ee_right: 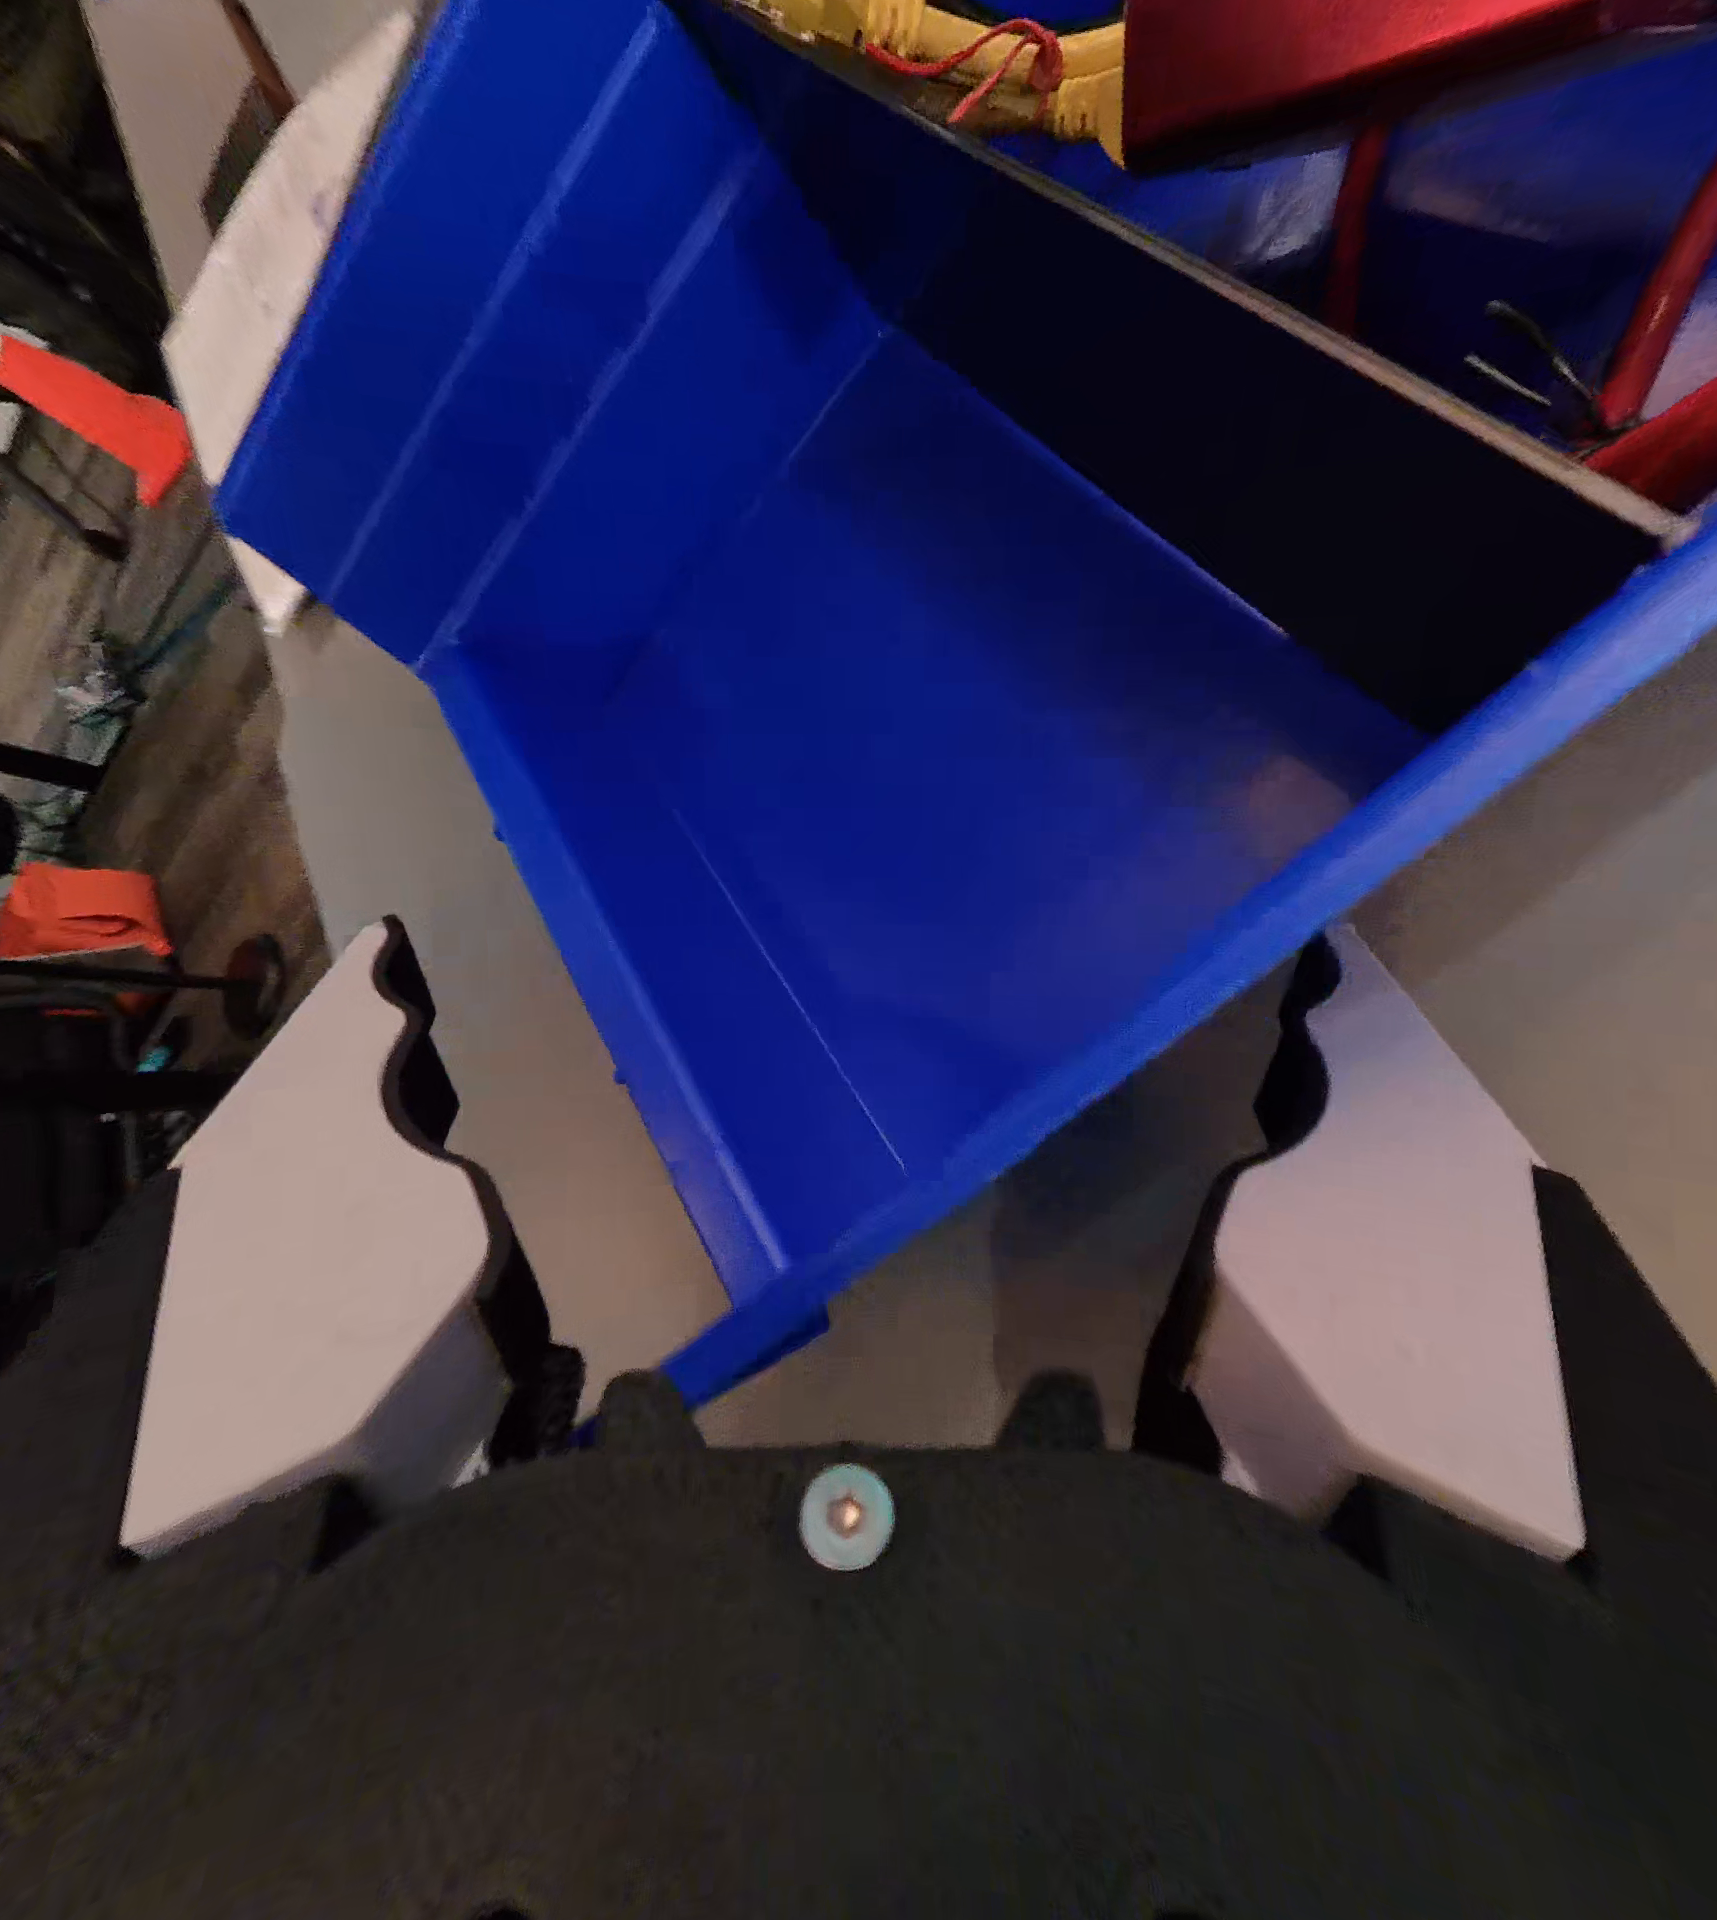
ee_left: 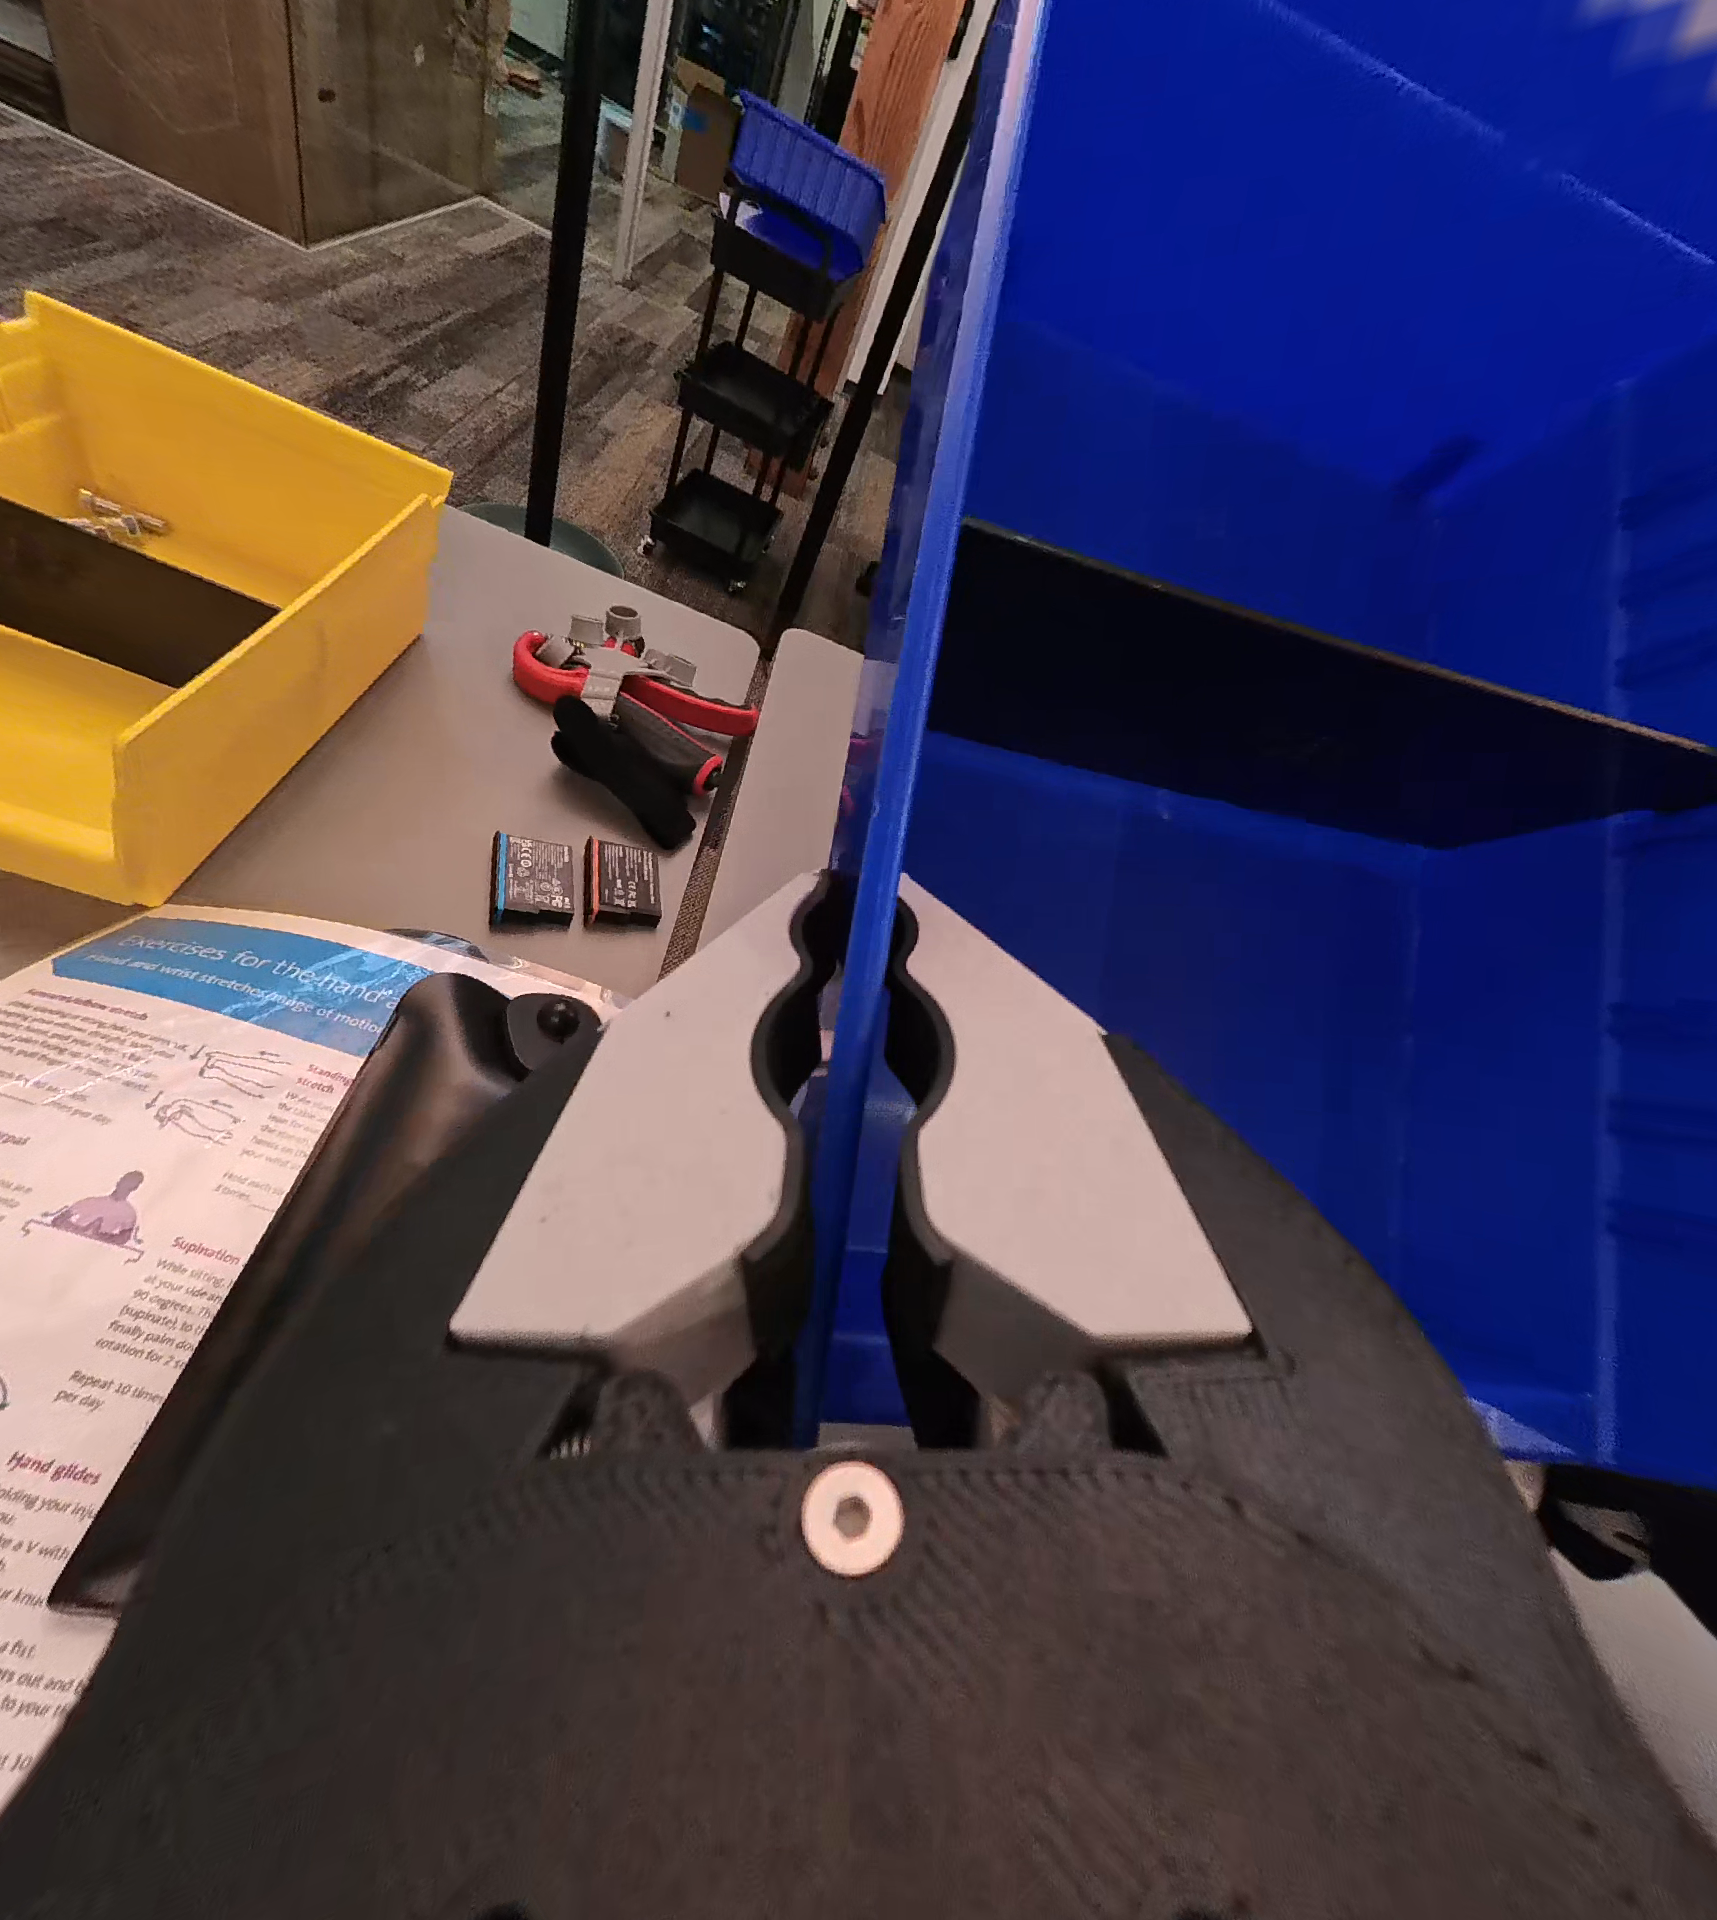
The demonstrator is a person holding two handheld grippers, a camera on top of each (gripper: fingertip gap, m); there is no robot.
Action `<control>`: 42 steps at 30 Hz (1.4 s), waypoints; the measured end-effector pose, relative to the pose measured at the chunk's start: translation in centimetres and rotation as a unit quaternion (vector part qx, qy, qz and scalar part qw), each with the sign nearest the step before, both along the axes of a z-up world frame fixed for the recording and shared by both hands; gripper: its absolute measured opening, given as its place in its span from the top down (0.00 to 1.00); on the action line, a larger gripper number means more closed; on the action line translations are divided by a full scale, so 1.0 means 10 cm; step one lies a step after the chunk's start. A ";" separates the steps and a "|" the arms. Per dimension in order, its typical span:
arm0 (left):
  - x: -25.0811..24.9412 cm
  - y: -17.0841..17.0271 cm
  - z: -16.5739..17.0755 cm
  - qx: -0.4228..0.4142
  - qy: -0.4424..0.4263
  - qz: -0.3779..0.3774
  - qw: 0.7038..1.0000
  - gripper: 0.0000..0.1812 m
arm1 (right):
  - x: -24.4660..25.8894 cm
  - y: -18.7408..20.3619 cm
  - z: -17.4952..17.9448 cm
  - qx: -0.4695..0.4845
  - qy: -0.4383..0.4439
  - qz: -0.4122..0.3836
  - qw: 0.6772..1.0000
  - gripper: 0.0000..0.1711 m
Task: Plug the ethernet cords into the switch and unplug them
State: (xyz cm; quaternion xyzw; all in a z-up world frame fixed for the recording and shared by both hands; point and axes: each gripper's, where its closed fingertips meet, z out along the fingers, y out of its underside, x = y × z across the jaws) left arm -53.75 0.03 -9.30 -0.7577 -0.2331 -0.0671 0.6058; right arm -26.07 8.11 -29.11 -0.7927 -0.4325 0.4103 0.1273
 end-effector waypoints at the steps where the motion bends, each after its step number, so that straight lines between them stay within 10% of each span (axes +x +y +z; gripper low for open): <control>1: 0.01 0.01 0.02 0.001 0.002 -0.002 1.000 0.98 | -0.06 -0.05 0.04 -0.009 0.010 0.007 1.000 0.09; 12: 0.58 0.32 0.32 0.005 0.043 -0.057 0.997 0.98 | 0.50 -0.02 0.74 0.038 0.102 0.016 0.994 0.14; 22: 2.50 1.24 0.31 -0.052 0.197 -0.181 0.962 0.98 | 2.05 0.25 1.96 0.040 0.303 -0.086 0.948 0.20; 42: 6.60 2.38 -0.88 -0.075 0.155 -0.438 0.882 0.94 | 5.01 1.05 0.71 0.112 0.037 -0.372 0.921 0.23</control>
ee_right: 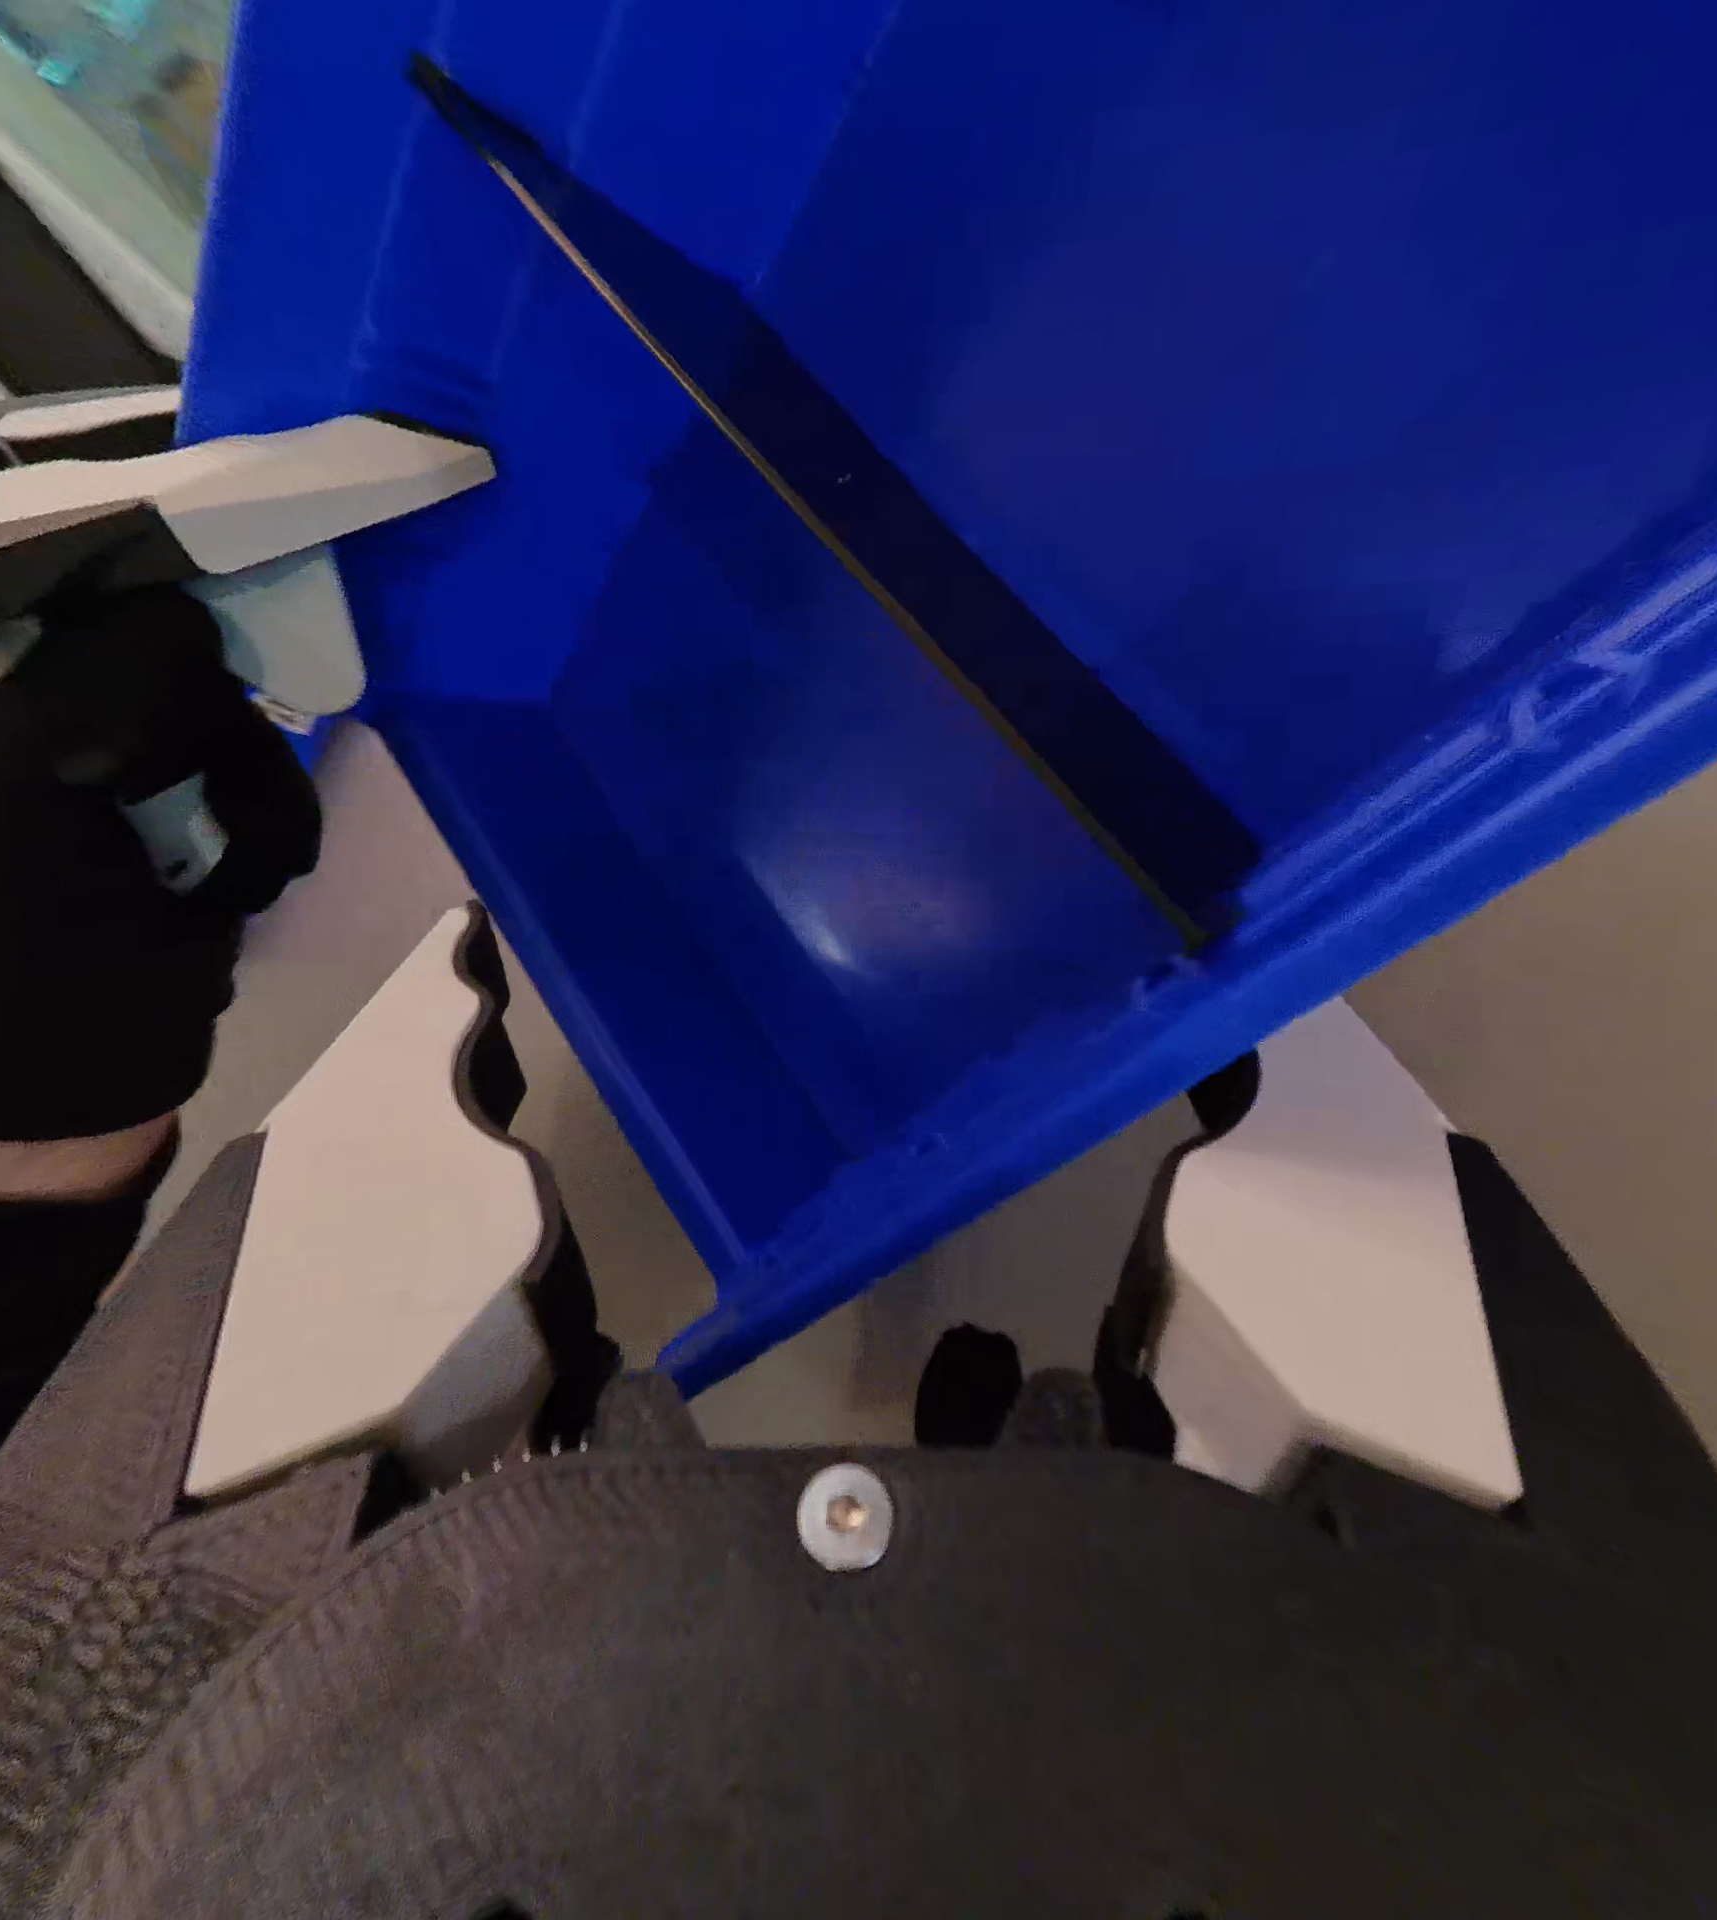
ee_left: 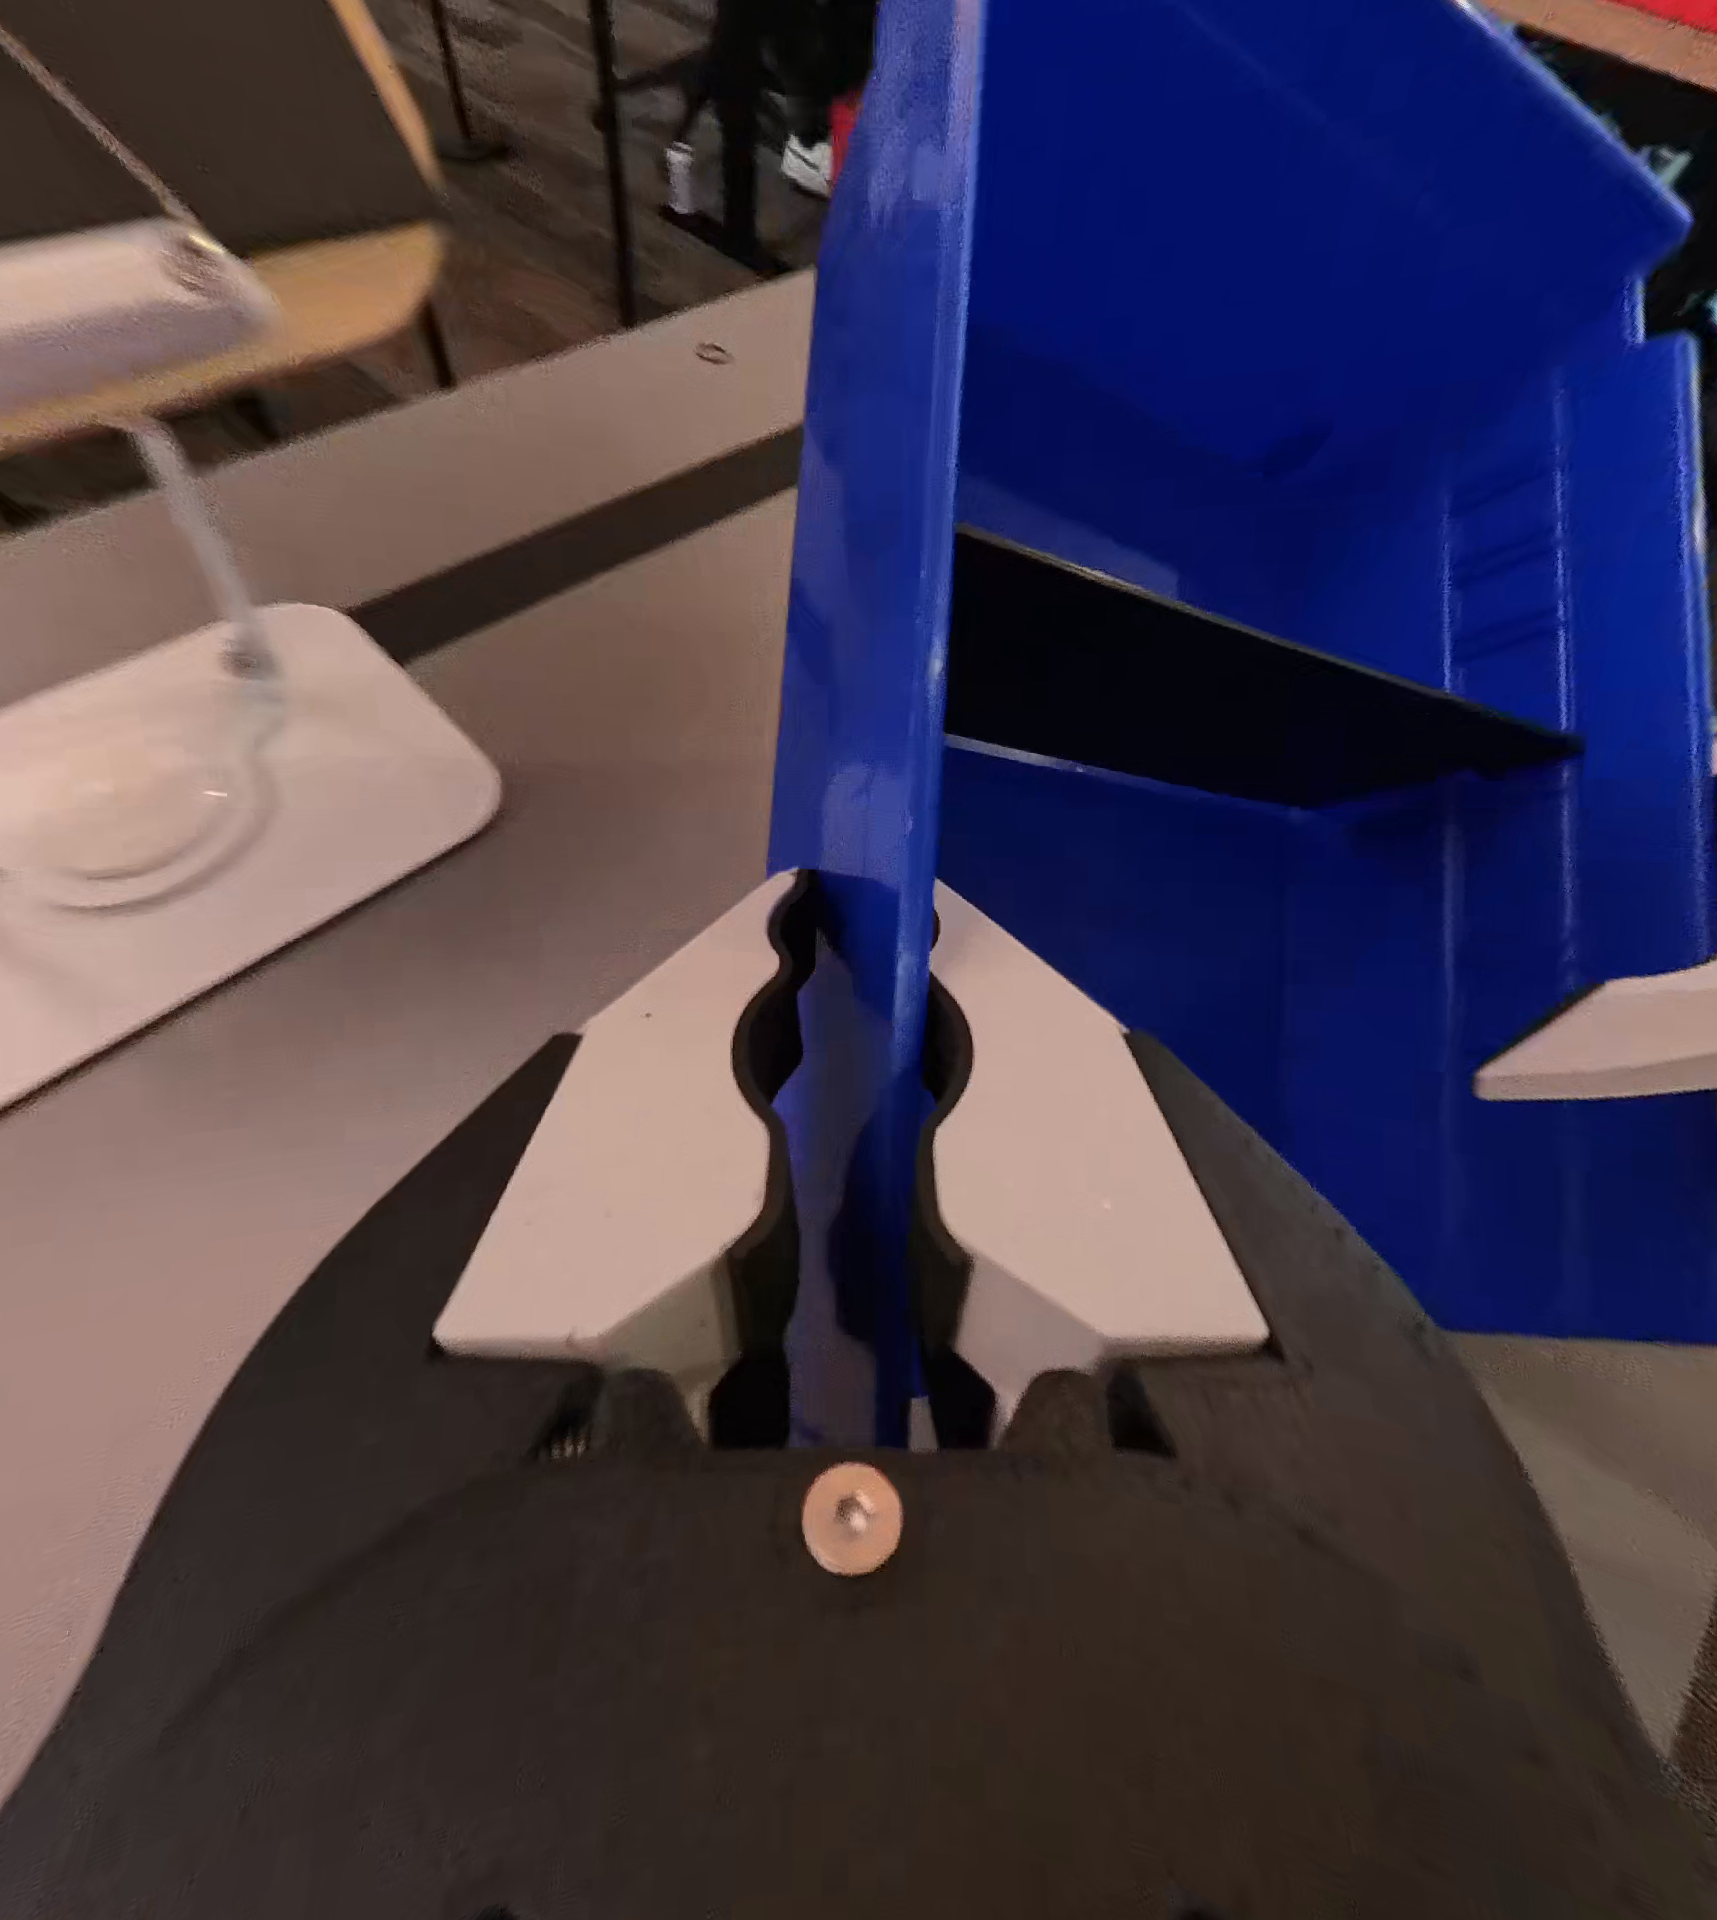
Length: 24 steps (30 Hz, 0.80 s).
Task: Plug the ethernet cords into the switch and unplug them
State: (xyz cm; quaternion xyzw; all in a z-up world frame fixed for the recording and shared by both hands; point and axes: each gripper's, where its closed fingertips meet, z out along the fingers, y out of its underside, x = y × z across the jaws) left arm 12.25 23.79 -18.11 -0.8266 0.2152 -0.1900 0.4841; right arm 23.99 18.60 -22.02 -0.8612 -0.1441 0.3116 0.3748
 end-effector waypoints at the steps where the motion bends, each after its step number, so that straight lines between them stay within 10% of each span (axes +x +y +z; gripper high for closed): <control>1: 0.14 -0.01 -0.09 -0.012 -0.004 -0.008 1.000 0.94 | 0.14 0.01 -0.04 -0.006 -0.015 -0.010 1.000 0.22; 10: 1.13 -0.24 -0.79 -0.128 -0.053 -0.075 0.987 0.84 | 1.10 0.11 -0.38 -0.075 -0.088 -0.049 0.992 0.20; 24: 2.01 -0.61 -0.75 -0.235 -0.157 -0.165 0.945 0.62 | 2.04 0.49 -0.71 -0.170 -0.124 0.028 0.977 0.45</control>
